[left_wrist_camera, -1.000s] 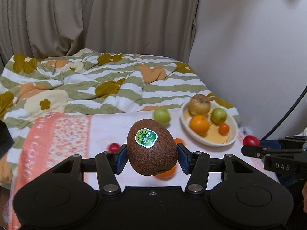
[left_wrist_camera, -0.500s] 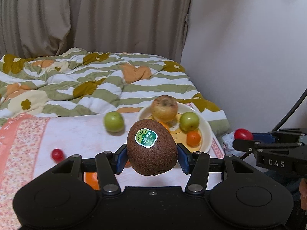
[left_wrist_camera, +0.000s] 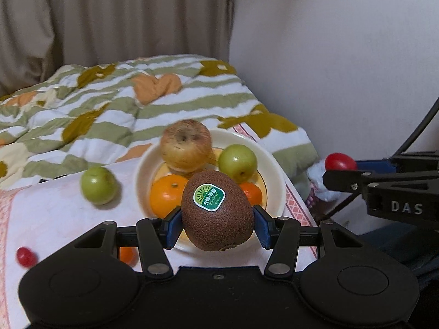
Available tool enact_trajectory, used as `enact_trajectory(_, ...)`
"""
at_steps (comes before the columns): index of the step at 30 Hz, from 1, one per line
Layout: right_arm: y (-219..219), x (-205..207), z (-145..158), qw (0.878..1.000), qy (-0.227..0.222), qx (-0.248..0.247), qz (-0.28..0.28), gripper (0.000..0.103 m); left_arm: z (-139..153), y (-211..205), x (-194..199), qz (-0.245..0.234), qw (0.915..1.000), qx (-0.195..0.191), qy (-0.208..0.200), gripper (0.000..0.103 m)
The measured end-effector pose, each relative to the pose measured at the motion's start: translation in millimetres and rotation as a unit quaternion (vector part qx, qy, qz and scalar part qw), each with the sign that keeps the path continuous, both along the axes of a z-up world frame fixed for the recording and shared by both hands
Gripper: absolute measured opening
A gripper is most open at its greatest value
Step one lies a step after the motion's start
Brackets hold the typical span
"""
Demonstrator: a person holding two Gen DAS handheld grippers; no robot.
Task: Organize fruits
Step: 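Carry the kiwi and cherry tomato into the cream bowl and open both tools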
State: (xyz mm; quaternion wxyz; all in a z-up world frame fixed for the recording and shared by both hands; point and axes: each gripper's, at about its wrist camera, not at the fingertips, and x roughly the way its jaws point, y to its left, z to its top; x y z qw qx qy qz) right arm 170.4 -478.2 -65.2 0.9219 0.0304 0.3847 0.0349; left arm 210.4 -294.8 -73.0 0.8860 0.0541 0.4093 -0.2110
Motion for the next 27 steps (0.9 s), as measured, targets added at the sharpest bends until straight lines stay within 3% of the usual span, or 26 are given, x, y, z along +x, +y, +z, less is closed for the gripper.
enact_trajectory(7, -12.0, 14.1, -14.4, 0.999, 0.02, 0.005, -0.029, 0.046, -28.1, -20.6, 27.1, -0.027, 0.9983, 0.017, 0.049, 0.057)
enact_trajectory(17, -10.8, 28.2, -23.1, 0.998, 0.034, 0.012, -0.042, 0.046, -42.2, -28.3, 43.7, -0.035, 0.9946, 0.035, 0.091, 0.059)
enact_trajectory(19, -9.6, 30.0, -23.4, 0.999, 0.034, 0.012, -0.041, 0.046, -39.3, -26.9, 43.0, -0.037, 0.9951, 0.029, 0.087, 0.069)
enact_trajectory(21, -8.1, 31.4, -22.7, 0.999, 0.034, 0.011, -0.04, 0.046, -35.1, -26.5, 42.8, -0.04, 0.9954, 0.02, 0.084, 0.09)
enact_trajectory(27, -4.0, 36.1, -19.0, 0.999, 0.03, 0.009, -0.031, 0.046, -26.9, -20.8, 32.7, -0.038, 0.9959, 0.027, 0.078, 0.092)
